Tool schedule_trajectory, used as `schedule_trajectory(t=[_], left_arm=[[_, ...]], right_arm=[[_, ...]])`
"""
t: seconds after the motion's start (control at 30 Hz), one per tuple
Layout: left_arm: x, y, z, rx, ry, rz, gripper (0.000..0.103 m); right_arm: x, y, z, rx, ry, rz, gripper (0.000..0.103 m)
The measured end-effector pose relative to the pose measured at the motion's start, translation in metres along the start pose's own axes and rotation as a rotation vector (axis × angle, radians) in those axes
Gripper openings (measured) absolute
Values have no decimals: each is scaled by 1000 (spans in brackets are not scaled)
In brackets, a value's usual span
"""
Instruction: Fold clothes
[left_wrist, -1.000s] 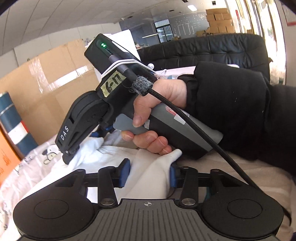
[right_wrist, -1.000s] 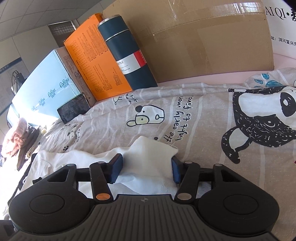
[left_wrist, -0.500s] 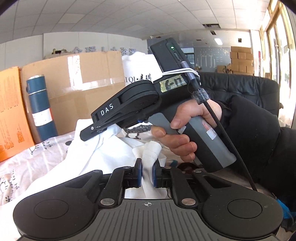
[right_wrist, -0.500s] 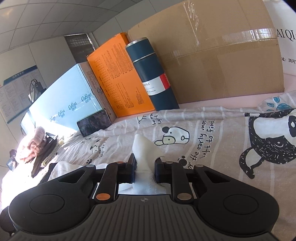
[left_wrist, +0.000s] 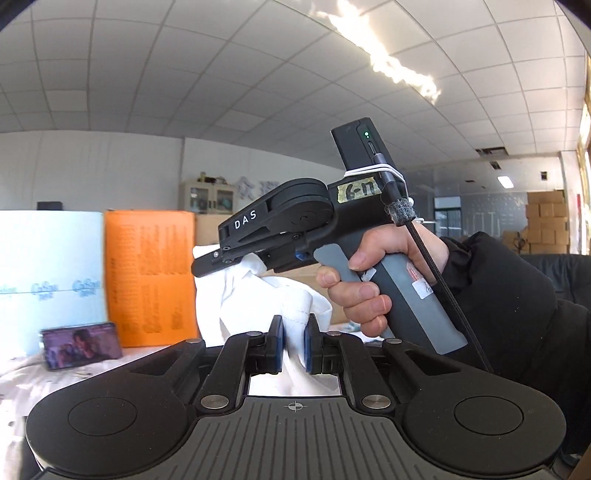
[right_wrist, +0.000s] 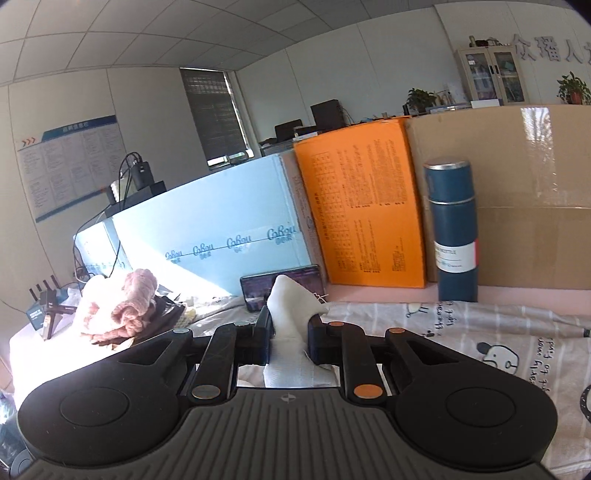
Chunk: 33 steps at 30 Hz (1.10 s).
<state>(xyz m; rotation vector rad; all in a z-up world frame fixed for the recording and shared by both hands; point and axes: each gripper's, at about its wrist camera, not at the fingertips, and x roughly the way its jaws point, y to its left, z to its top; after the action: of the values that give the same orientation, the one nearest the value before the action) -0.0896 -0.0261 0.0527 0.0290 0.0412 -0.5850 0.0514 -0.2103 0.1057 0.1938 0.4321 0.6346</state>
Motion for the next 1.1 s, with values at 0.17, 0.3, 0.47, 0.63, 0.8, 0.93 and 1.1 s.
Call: schedule_trajectory(t=[0.17, 0.3, 0.47, 0.63, 0.8, 0.93, 1.1], left_arm=[[-42, 26, -10, -8, -1, 159, 9], [-65, 44, -30, -67, 61, 258, 9], [-80, 61, -61, -155, 166, 352, 9], [-102, 79, -74, -217, 231, 366, 10], [-126, 101, -81, -272, 254, 371, 19], [-142, 109, -79, -333, 216, 395, 66], [-170, 126, -61, -300, 155, 582, 81]], right_arm=[[49, 56, 1, 1, 49, 40, 16], [96, 96, -13, -23, 141, 31, 16], [144, 127, -47, -77, 249, -25, 16], [168, 125, -68, 36, 284, -32, 27], [151, 107, -57, 148, 219, 5, 73], [123, 87, -52, 170, 191, 5, 85], [80, 63, -62, 119, 183, -13, 90]])
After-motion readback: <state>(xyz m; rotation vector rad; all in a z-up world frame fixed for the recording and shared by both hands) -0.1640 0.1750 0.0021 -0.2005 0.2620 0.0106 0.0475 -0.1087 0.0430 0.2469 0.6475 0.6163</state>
